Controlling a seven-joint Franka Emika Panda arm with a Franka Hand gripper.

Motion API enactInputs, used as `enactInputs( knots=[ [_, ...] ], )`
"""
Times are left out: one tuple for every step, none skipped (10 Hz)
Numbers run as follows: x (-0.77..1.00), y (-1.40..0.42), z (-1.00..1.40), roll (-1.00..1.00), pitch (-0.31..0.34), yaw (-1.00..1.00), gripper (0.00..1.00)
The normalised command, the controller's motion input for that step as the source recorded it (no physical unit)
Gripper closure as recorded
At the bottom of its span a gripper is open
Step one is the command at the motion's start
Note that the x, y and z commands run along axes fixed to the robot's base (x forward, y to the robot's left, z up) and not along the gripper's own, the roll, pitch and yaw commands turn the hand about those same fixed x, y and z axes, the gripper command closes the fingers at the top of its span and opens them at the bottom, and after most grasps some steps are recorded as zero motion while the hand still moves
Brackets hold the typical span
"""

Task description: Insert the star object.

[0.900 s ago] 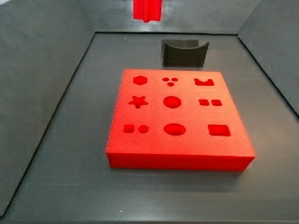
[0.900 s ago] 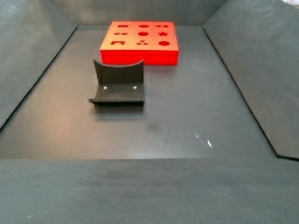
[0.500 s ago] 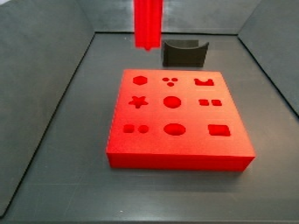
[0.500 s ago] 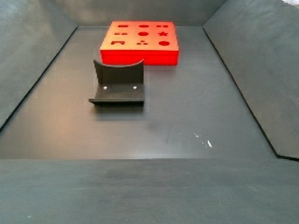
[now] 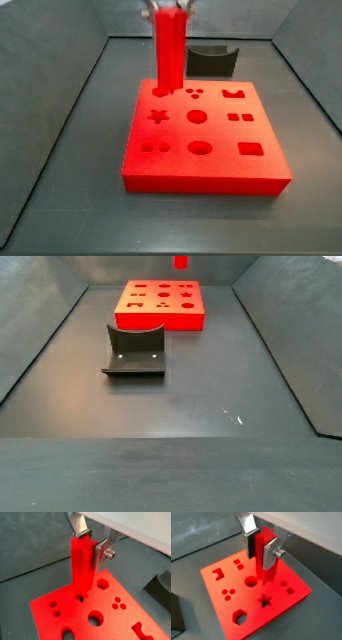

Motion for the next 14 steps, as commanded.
enactInputs(
  knots=[
    [0.07, 0.02, -0.37, 0.08, 0.0, -0.46, 1.0],
    [0.0, 0.12, -0.39, 0.09, 0.0, -0.35, 1.0],
    [-0.01, 0.2, -0.36, 0.08, 0.0, -0.25, 1.0],
    [0.0, 0.13, -0.32, 0.06, 0.0, -0.23, 1.0],
    [0.0, 0.04, -0.17, 0.0, 0.0, -0.2, 1.0],
    [0.0, 0.0, 0.0, 0.0, 0.0, -0.11, 1.0],
    [0.0, 0.0, -0.02, 0.0, 0.0, 0.0, 1.0],
    [-0.03, 0.0, -0.05, 0.0, -0.003, -0.05, 1.0],
    [-0.05, 0.0, -0.07, 0.0, -0.01, -0.06, 1.0],
    [0.0, 0.0, -0.05, 0.0, 0.0, -0.06, 1.0],
    [0.0, 0.0, -0.03, 0.0, 0.0, -0.1, 1.0],
    [0.0, 0.0, -0.09, 0.0, 0.0, -0.14, 1.0],
    [0.0, 0.0, -0.23, -0.04, 0.0, -0.27, 1.0],
    [0.0, 0.0, -0.34, -0.04, 0.0, -0.39, 1.0]
  ],
)
